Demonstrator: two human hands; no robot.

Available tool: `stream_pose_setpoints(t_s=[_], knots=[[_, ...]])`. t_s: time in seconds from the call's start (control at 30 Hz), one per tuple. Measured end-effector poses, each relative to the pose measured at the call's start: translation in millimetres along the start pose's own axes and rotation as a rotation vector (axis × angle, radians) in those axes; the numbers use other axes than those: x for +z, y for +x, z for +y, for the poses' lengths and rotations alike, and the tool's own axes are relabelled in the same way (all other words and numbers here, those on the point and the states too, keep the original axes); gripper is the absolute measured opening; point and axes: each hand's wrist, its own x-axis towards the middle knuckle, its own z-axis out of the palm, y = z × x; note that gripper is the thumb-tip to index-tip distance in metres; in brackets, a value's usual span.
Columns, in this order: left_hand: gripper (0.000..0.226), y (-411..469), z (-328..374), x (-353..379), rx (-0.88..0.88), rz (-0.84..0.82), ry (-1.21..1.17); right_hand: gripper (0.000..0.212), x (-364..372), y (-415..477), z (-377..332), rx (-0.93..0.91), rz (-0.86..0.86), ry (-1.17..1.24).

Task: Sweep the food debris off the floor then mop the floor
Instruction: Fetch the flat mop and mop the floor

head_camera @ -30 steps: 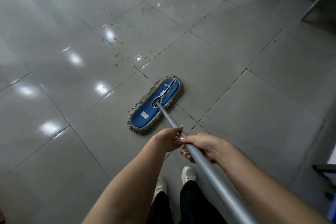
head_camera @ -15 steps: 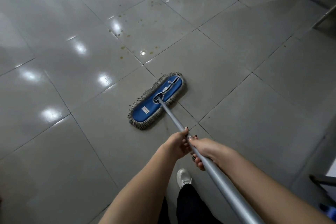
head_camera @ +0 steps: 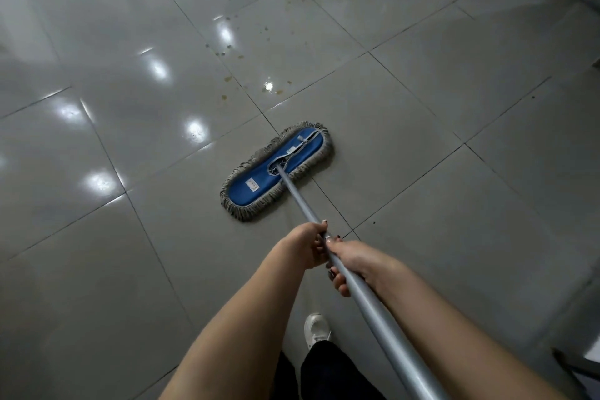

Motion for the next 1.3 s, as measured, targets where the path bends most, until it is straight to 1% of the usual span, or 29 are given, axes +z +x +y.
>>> stream_pose_setpoints(t_s=[0.17, 0.4, 0.53, 0.67, 0.8, 1.03, 1.3], knots=[[0.034, 13.4, 40.4, -4.0, -0.009, 0.058, -0.037, 0.042, 4.7, 13.8, -37.4, -0.021, -0.023, 0.008], [0.030, 27.4, 104.4, -34.2, 0.022, 0.027, -0.020, 0.046, 30.9, 32.9, -103.4, -0.016, -0.031, -0.012], [0.030, 32.0, 159.1, -60.9, 0.007, -0.010, 0.036, 0.047, 56.7, 47.8, -153.5, -0.007, -0.018, -0.024], [0.029, 32.0, 220.6, -90.6, 0.013, 0.001, 0.081, 0.048, 89.4, 59.6, -214.3, 0.011, -0.011, -0.022], [0.029, 35.0, 267.8, -111.6, 0.017, 0.003, 0.123, 0.046, 113.0, 69.0, -258.4, 0.021, -0.011, 0.011], [0.031, 37.0, 342.9, -131.9, 0.020, 0.010, 0.176, 0.046, 135.9, 85.4, -329.5, 0.032, -0.016, 0.016], [0.033, 40.9, 439.0, -145.8, 0.021, 0.005, 0.213, 0.051, 148.6, 111.5, -420.8, 0.042, -0.019, 0.017]])
